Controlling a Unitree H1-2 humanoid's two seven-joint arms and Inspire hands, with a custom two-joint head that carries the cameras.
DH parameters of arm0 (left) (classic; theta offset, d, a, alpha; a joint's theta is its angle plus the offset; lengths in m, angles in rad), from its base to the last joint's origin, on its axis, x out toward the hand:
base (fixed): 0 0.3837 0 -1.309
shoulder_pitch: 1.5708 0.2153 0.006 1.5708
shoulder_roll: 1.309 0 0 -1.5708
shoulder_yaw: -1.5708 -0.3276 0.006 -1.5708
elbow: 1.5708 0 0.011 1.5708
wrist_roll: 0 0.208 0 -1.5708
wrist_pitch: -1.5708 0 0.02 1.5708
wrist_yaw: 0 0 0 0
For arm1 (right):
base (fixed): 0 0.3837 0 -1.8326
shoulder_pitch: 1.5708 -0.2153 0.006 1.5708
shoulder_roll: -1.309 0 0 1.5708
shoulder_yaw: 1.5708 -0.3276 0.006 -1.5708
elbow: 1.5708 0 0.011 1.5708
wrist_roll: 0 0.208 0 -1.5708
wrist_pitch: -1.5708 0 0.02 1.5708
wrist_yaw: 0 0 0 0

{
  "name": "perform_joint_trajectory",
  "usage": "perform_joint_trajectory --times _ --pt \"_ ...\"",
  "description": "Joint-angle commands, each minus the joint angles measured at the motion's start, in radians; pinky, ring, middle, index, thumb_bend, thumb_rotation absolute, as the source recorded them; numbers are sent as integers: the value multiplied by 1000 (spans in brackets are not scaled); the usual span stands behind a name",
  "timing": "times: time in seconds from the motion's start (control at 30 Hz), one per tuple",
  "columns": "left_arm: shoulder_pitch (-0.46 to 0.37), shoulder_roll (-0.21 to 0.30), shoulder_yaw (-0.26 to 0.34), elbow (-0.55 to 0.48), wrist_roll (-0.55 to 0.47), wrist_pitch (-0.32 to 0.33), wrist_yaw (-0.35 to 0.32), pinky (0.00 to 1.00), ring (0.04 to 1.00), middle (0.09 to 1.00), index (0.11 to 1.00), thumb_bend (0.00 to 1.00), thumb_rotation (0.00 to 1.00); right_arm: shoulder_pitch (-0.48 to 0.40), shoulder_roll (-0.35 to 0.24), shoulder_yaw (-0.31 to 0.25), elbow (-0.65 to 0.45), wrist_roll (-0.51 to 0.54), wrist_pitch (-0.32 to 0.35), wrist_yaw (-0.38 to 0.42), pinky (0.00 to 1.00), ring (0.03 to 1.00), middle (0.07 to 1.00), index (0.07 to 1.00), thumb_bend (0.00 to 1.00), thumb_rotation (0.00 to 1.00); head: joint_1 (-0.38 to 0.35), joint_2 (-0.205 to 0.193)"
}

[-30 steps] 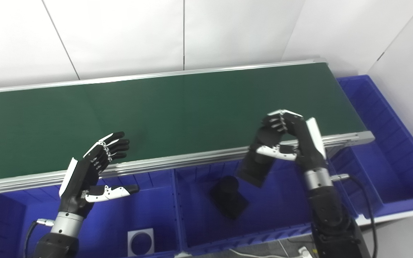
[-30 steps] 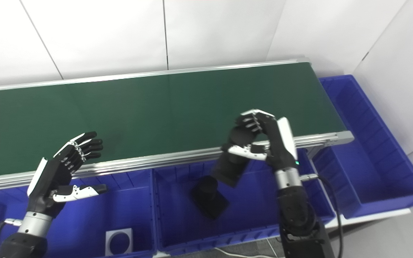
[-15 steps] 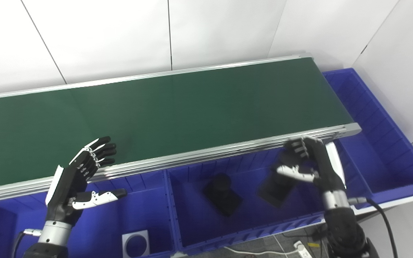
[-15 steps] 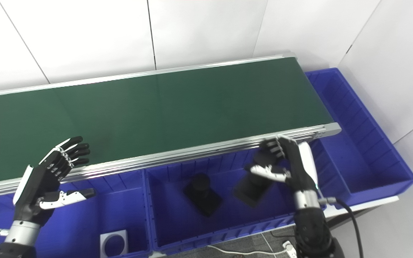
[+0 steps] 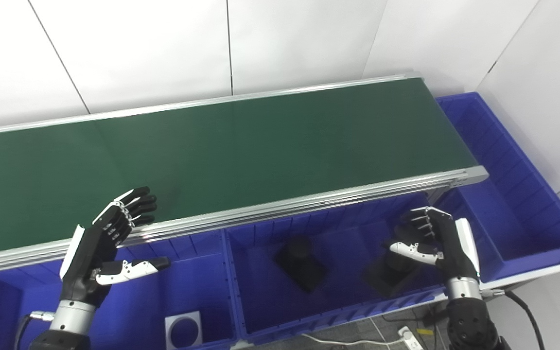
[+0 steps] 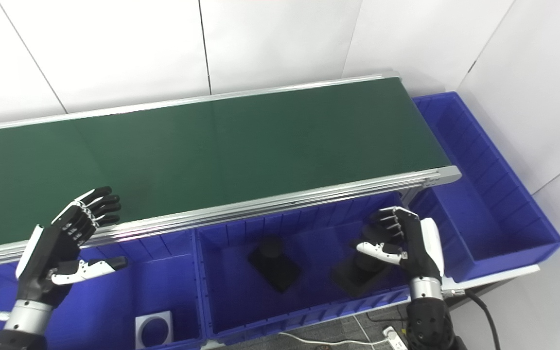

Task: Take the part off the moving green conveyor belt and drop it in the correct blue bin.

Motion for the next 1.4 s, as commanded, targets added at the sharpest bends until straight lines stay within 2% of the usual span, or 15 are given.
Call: perform_joint_trajectory --times 0.0,0.13,0.17,0.23,0.27,0.3,0.4,0.5,0.73,0.9,1.0,1.07,1.17,1.33,1.37 --pt "-6 13 6 -42 7 -13 0 717 773 788 809 740 0 -13 -18 1 -17 -7 -88 -30 406 424 508 506 518 0 2 1" --pt "-4 12 4 -44 11 -17 0 716 771 788 808 735 0 -16 -22 6 -17 12 -119 -25 419 427 525 512 517 0 7 0" --pt "-4 12 4 -44 12 -18 0 716 770 787 805 736 0 -16 -23 7 -16 14 -131 -26 474 519 603 576 723 19 7 0" --pt "-3 10 3 -47 11 -16 0 717 769 784 804 738 0 -17 -26 8 -11 16 -155 -26 568 645 703 653 920 63 8 0" --pt "-3 10 2 -50 14 -15 2 718 769 784 804 738 0 -15 -25 7 -14 17 -154 -24 590 672 724 668 951 74 9 0" --pt "-3 9 2 -51 16 -14 2 716 770 783 803 739 0 -13 -23 7 -16 21 -152 -22 654 754 787 709 981 112 9 0" --pt "-3 9 2 -50 21 -17 3 710 768 779 804 743 0 -10 -18 4 -17 36 -154 -18 773 896 898 780 1000 170 9 0" --pt "-5 8 2 -46 24 -28 1 711 765 778 801 739 0 -11 -14 5 -13 43 -171 -22 809 942 948 815 1000 159 9 0" --pt "-1 4 2 -55 27 -14 6 721 769 780 805 736 0 -21 -11 7 -4 59 -213 -25 833 968 979 843 1000 130 18 -1" --pt "4 0 1 -67 33 -4 10 721 766 779 804 734 0 -19 -9 12 -19 61 -220 -17 750 892 959 837 1000 121 38 -4" --pt "9 -7 -2 -68 37 -5 11 722 766 780 807 740 0 -8 -6 22 -65 80 -208 6 728 859 938 819 1000 138 83 -5" --pt "14 -13 -6 -70 48 -5 14 727 766 778 807 746 0 1 -2 34 -111 85 -198 19 684 796 894 803 1000 153 131 -4" --pt "23 -26 -15 -87 69 10 24 723 765 778 808 753 0 5 6 76 -204 132 -191 71 630 735 859 799 1000 205 185 -2" --pt "24 -44 -31 -91 96 -4 28 700 749 774 789 774 0 -6 0 170 -334 227 -157 183 640 773 879 824 1000 268 309 9" --pt "24 -47 -33 -92 101 -5 27 698 746 774 786 774 0 -10 0 185 -348 242 -154 200 644 778 875 829 1000 277 309 9"
